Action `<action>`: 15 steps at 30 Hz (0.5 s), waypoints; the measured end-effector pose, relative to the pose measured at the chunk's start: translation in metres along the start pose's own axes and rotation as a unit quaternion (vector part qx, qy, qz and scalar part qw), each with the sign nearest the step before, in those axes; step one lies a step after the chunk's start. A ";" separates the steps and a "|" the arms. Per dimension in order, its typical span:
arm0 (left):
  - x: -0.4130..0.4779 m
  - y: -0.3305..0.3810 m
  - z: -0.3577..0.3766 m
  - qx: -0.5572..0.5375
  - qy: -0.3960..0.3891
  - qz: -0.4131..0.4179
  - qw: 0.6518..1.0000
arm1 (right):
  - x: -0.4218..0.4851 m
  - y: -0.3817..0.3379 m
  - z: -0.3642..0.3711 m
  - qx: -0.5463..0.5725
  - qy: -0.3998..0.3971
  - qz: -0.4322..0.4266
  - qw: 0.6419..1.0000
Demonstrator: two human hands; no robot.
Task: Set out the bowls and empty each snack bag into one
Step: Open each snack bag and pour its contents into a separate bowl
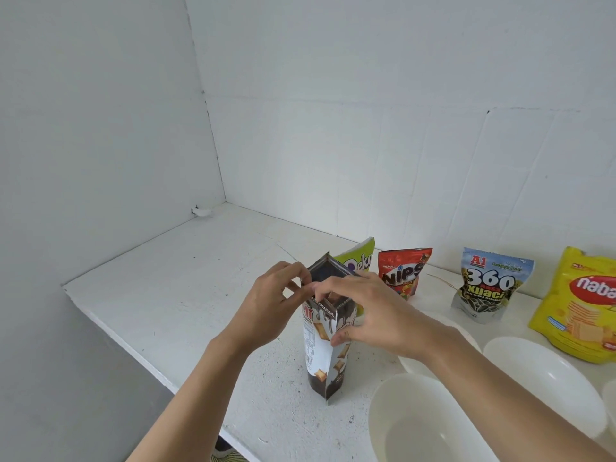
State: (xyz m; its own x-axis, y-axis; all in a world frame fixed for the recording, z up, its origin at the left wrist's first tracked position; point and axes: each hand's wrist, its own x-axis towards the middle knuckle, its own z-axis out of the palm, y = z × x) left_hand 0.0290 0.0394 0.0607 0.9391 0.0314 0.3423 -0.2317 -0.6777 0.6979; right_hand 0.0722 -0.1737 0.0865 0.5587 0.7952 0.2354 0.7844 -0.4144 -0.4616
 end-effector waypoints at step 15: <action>-0.003 0.008 0.007 -0.088 0.049 -0.020 0.995 | 0.010 0.004 0.013 -0.069 0.091 -0.064 0.991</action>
State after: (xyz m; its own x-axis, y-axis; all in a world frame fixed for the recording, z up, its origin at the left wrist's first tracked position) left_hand 0.0258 0.0284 0.0606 0.9213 0.1327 0.3655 -0.2434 -0.5362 0.8082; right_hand 0.0777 -0.1621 0.0760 0.4814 0.7572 0.4414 0.8745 -0.3813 -0.2998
